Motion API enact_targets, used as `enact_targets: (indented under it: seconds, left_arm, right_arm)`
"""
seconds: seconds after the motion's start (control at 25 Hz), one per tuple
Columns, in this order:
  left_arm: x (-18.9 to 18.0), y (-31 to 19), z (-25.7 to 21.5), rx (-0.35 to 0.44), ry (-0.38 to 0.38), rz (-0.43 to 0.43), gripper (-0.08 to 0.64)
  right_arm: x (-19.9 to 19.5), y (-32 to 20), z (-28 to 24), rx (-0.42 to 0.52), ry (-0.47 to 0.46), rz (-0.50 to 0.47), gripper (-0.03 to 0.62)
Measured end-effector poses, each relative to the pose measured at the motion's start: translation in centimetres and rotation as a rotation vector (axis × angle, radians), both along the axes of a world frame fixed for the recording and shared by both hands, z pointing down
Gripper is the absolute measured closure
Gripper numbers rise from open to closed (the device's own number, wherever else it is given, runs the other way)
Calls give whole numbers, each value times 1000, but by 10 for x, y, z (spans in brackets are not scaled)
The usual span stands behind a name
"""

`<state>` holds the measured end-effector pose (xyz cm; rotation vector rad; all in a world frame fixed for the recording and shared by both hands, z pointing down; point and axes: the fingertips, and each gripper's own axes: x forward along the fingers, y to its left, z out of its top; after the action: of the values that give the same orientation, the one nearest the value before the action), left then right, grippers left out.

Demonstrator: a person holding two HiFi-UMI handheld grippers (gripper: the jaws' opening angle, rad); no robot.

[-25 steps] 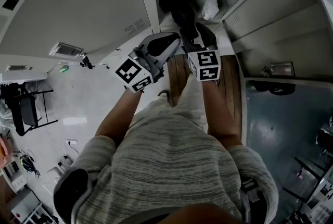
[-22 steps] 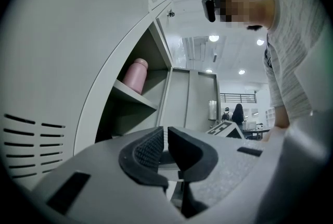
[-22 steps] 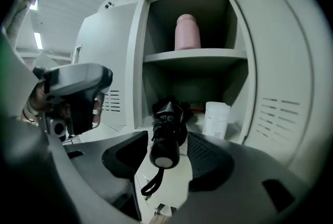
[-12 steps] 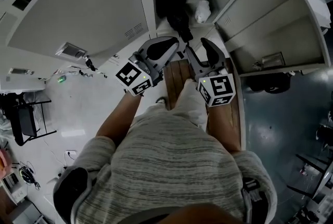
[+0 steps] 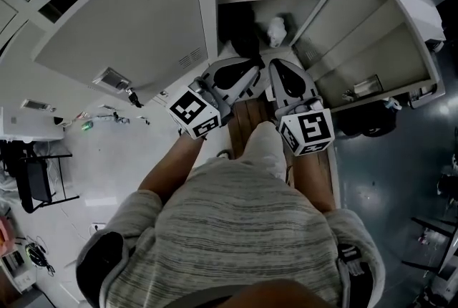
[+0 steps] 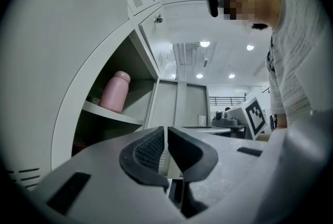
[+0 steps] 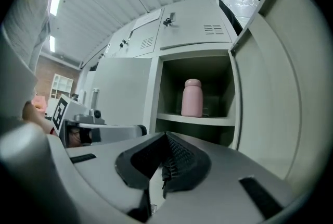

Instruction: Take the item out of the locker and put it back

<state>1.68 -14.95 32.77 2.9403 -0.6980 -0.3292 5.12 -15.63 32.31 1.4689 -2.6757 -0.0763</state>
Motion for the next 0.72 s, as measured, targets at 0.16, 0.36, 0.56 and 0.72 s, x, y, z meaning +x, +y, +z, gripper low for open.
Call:
enact_targets:
  seconds: [0.16, 0.36, 0.56, 0.72]
  left_arm:
    - [10, 0, -15, 32, 1, 31, 535]
    - [16, -9, -22, 49, 2, 40, 535]
    - [17, -18, -19, 39, -1, 38, 535]
    - [12, -27, -16, 32, -3, 16, 535]
  right_arm:
    - [-3, -14, -23, 32, -19, -12, 566]
    - [-9, -42, -53, 46, -71, -44, 529]
    - [-17, -73, -72, 62, -82, -49, 374]
    - [-19, -101, -74, 48, -77, -31, 321]
